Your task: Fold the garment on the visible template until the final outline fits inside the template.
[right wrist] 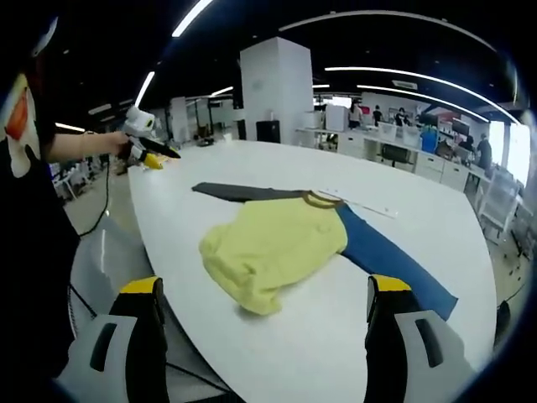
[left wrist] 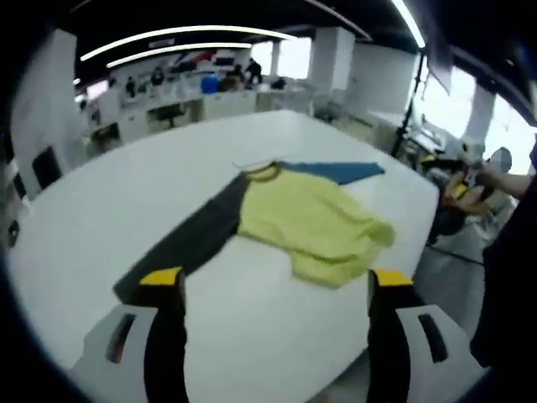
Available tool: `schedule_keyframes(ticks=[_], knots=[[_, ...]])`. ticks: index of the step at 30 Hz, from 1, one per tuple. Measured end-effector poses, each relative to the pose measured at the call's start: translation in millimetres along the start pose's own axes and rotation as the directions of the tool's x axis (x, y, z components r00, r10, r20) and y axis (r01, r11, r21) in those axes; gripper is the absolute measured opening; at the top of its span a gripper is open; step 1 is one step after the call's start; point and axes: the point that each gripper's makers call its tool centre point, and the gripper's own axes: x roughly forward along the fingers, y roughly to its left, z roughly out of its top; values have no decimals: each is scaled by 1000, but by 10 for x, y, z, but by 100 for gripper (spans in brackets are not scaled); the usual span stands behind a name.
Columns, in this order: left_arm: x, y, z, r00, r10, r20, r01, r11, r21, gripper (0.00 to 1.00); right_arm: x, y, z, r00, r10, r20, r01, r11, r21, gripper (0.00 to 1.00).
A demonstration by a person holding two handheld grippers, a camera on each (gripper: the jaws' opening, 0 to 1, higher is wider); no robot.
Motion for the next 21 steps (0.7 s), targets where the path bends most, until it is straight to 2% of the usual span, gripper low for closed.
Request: schedule_keyframes(ticks=[8, 12, 15, 21], knots=[[-56, -290, -81, 999, -33, 14, 33, 999, -4, 93, -51, 33, -27, 1000, 17, -9, -17, 1000, -18, 100], [-87, -363, -156, 999, -33, 5, 33, 999, -3, 97, -81, 38, -47, 1000, 21, -12, -21, 1000, -20, 100], [-123, -425, -182, 999, -37, 19, 37, 999, -18, 99, -97, 42, -58, 1000, 21, -11, -22, 1000, -22, 100], [-166, -481, -277, 999, -27, 19, 27, 999, -46, 100, -121, 57, -102, 1000, 20, -9, -20, 1000, -15, 100]])
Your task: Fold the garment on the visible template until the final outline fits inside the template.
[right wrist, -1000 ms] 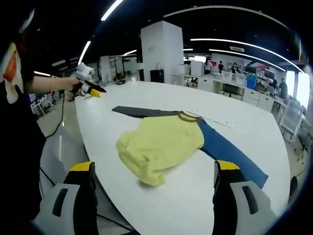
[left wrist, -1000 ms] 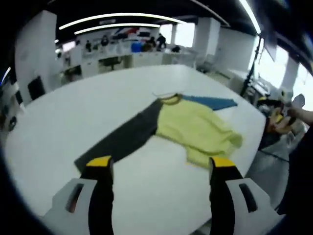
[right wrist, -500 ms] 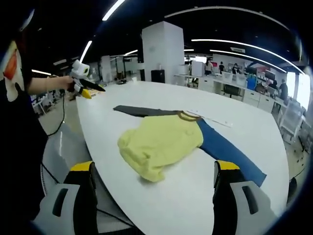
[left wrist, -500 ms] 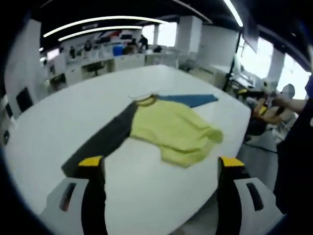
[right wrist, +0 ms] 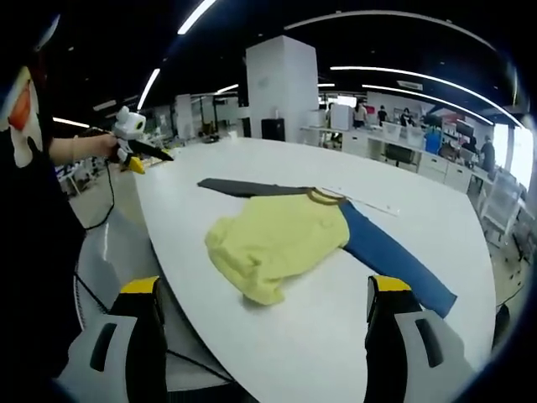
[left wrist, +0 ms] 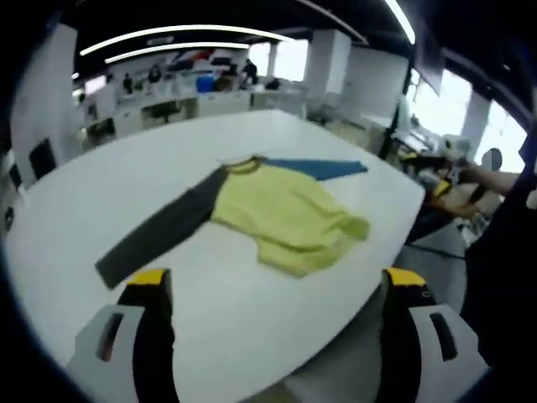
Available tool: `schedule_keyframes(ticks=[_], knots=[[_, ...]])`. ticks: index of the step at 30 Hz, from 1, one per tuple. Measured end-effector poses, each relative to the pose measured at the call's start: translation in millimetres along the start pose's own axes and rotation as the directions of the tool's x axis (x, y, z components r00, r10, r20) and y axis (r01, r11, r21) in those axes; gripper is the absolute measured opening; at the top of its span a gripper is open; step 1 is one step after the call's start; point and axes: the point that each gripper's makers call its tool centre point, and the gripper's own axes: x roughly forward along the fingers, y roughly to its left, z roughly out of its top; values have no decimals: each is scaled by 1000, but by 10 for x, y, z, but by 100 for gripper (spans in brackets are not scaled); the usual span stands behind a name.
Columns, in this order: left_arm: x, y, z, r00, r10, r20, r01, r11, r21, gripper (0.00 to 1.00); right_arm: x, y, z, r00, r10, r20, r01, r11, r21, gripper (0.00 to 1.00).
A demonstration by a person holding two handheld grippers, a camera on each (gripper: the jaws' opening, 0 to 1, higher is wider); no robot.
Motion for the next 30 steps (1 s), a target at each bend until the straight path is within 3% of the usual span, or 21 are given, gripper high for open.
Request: schedule_keyframes(ticks=[6, 21, 30], knots=[[0, -43, -94, 1000, 2, -26, -2, 1000, -1, 100, -7, 14, -67, 1000, 3, -12, -3, 1000, 1, 100], [103, -76, -45, 999, -18, -29, 18, 1000, 1, 100, 51, -20, -58, 1000, 12, -20, -12, 1000, -10, 100], [287, -146, -104, 997, -69, -32, 68, 997, -33, 97, 167, 1, -111, 999, 39, -36, -40, 999, -18, 97]])
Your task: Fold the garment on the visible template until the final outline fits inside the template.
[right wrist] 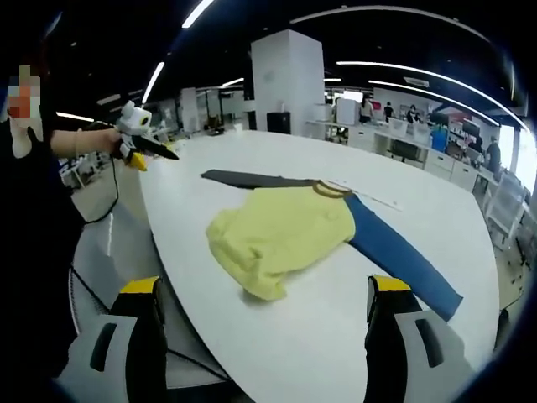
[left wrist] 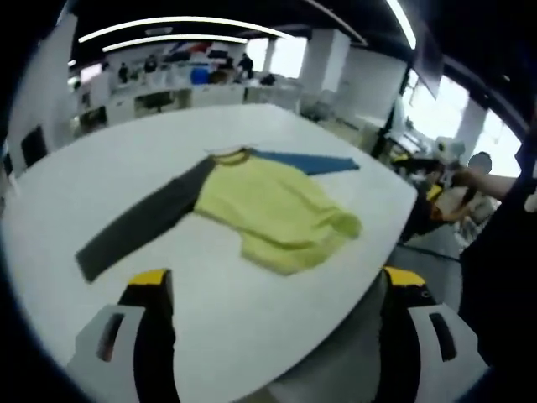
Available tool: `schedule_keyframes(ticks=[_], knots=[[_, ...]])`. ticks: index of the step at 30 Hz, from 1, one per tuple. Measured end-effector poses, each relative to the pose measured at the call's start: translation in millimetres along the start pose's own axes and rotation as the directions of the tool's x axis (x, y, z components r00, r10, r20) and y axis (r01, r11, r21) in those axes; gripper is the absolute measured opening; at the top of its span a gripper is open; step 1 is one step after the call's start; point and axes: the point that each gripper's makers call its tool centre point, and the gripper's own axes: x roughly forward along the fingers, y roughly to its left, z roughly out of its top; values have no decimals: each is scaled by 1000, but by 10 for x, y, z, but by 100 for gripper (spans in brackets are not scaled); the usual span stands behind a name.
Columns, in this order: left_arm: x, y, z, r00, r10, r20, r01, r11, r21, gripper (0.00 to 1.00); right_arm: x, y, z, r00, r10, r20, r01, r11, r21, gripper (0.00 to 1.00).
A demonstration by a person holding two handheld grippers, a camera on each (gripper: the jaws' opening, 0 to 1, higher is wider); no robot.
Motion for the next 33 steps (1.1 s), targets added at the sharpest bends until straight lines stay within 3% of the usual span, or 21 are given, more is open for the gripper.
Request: schedule_keyframes(ticks=[11, 18, 26, 33], knots=[[354, 78, -110, 998, -30, -46, 30, 1000, 3, 87, 216, -23, -127, 998, 46, -39, -46, 999, -7, 88], [684, 198, -246, 996, -30, -89, 30, 1000, 3, 79, 441, -15, -281, 994, 86, -74, -86, 996, -3, 75], [1001, 277, -281, 996, -39, -84, 41, 999, 13, 70, 667, -40, -526, 982, 127, -138, -131, 991, -17, 64], [1153, 346, -280, 995, -42, -85, 42, 999, 2, 67, 811, -97, -640, 975, 143, -168, -149, 989, -21, 56]])
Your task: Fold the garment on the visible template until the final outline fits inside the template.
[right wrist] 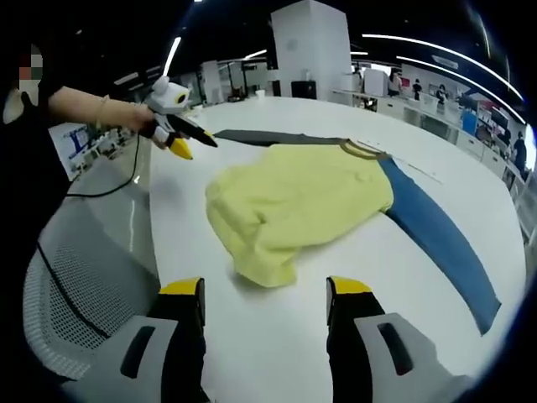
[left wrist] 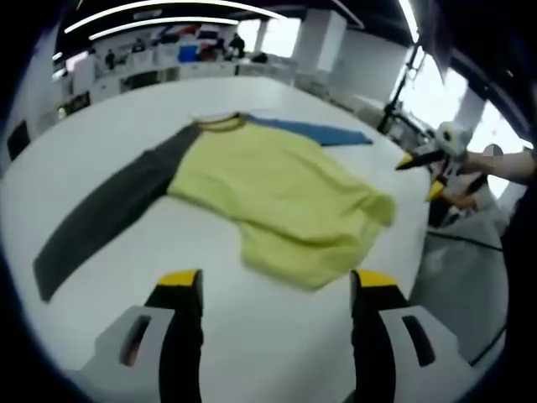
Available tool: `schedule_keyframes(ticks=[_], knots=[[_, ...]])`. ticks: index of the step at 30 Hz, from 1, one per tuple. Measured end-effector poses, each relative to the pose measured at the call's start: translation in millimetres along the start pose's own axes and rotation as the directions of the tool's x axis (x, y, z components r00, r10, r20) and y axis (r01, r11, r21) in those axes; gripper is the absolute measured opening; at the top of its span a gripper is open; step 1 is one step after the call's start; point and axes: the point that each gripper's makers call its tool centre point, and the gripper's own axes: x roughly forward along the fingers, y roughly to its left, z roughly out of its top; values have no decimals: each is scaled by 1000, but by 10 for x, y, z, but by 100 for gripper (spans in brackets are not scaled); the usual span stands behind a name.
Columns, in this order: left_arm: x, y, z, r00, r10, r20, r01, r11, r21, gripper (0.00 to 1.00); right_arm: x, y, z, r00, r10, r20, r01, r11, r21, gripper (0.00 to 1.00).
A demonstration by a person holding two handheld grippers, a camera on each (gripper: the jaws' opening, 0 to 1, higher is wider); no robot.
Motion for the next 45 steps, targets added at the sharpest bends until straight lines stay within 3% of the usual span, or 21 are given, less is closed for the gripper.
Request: schedule_keyframes(ticks=[15, 30, 36, 45], knots=[[342, 83, -27, 1000, 0, -29, 0, 1000, 5, 50, 283, -57, -152, 997, 13, -79, -16, 999, -49, 38], [558, 71, -107, 996, -20, -82, 19, 1000, -6, 46, 532, -62, -222, 990, 32, -140, -52, 989, -136, 35], [553, 89, -114, 997, -9, -76, 8, 1000, -10, 41, 567, -67, -197, 992, 34, -126, -50, 991, -125, 31], [535, 144, -180, 996, 18, -83, -20, 1000, -15, 24, 632, -71, -232, 991, 24, -132, -41, 992, -123, 22]])
